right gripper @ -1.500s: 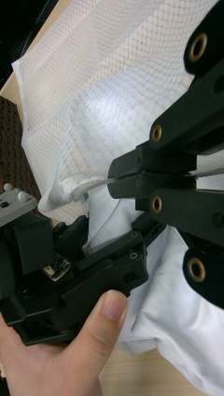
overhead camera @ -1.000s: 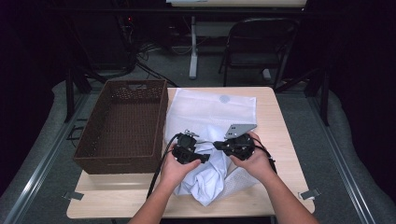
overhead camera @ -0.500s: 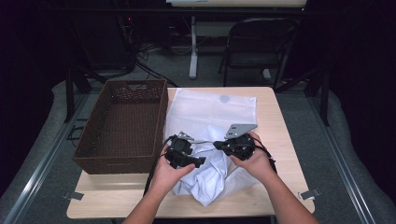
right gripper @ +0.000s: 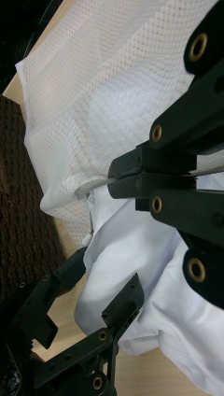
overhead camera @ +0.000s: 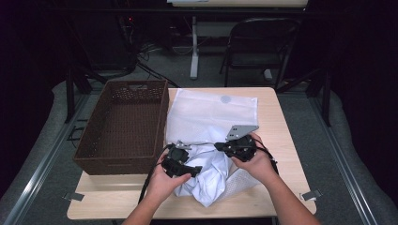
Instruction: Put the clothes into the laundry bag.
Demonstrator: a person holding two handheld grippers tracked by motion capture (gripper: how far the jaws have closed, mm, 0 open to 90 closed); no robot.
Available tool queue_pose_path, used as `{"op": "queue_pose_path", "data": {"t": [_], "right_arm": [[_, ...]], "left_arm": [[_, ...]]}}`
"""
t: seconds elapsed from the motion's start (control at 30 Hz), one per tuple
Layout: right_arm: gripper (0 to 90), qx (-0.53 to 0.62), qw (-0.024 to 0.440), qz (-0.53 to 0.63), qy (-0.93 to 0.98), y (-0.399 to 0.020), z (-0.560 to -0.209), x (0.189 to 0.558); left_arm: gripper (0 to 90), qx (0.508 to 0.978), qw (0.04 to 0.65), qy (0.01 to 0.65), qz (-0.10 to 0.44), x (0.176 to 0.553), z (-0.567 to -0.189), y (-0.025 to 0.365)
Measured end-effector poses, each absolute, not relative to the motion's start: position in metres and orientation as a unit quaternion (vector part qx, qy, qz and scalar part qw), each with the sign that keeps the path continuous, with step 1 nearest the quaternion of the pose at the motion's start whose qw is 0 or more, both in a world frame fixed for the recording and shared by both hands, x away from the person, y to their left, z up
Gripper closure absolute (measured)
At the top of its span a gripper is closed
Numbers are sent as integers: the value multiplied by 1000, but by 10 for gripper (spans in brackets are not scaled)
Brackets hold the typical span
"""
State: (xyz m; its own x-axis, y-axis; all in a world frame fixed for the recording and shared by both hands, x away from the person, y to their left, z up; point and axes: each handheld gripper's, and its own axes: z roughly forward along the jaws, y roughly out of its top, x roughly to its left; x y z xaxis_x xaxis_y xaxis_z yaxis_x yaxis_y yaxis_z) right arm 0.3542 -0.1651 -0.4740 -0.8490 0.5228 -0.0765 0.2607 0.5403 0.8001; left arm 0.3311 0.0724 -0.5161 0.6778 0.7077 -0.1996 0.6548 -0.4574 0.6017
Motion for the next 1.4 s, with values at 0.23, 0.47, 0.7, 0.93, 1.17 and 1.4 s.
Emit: {"op": "queue_pose_path", "data": {"t": [0.23,0.47,0.7,0.93,1.17,1.4], "right_arm": [[891,228,154,421,864,-164,-475,354],[891,225,155,420,865,-164,-475,354],[891,225,155,419,866,-164,-476,354],[891,227,155,418,866,-164,-476,353],[891,226,155,418,866,-164,-476,353],[891,224,155,417,867,-163,-477,353]], "left_arm": [[348,857,331,394,33,331,-525,73],[348,855,330,399,32,330,-533,73],[383,860,319,396,44,329,-540,71],[453,864,313,391,55,329,-547,70],[459,862,319,390,55,329,-550,70],[466,855,326,399,58,328,-552,71]]}}
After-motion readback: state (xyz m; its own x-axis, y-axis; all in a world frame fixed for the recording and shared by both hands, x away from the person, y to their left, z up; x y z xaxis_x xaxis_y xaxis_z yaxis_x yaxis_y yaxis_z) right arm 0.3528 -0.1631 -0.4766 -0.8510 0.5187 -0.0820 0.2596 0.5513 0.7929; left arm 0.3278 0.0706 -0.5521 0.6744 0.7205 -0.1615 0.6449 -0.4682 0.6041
